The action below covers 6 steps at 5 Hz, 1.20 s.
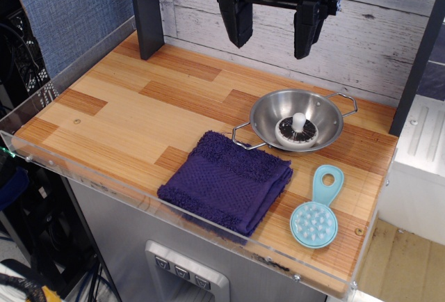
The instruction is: Move the purple cloth to the left bottom of the table.
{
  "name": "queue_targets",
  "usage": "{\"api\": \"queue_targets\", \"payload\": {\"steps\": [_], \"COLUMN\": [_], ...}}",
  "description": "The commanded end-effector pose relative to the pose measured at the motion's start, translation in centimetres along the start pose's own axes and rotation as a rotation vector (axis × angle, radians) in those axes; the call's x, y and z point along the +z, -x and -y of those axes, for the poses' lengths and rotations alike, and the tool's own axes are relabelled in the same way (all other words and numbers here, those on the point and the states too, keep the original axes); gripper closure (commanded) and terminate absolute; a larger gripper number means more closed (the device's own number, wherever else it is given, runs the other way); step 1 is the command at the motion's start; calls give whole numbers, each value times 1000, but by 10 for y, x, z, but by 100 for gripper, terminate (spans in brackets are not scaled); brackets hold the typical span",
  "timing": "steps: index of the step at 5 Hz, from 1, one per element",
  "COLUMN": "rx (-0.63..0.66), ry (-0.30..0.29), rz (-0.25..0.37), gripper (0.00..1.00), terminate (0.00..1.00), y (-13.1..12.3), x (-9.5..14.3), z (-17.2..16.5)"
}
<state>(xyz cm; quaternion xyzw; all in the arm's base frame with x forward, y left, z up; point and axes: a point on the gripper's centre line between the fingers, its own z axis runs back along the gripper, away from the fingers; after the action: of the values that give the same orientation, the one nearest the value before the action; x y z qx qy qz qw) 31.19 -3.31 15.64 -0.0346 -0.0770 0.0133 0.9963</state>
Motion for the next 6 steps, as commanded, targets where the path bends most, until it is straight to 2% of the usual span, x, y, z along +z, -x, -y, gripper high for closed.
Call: {"api": "queue_targets", "payload": {"steps": [1,3,4,5,6], "rx": [0,-31,-49,-29,-3], "ry": [0,-29,-55,-85,-110], "rz": [0,-21,-42,-45,-71], "gripper": [0,0,0,0,0], "terminate": [0,0,0,0,0], "y": [0,48,68,72,65], "x": [0,-15,-35,-63,-90], "z": [0,-12,-20,-23,-25]}}
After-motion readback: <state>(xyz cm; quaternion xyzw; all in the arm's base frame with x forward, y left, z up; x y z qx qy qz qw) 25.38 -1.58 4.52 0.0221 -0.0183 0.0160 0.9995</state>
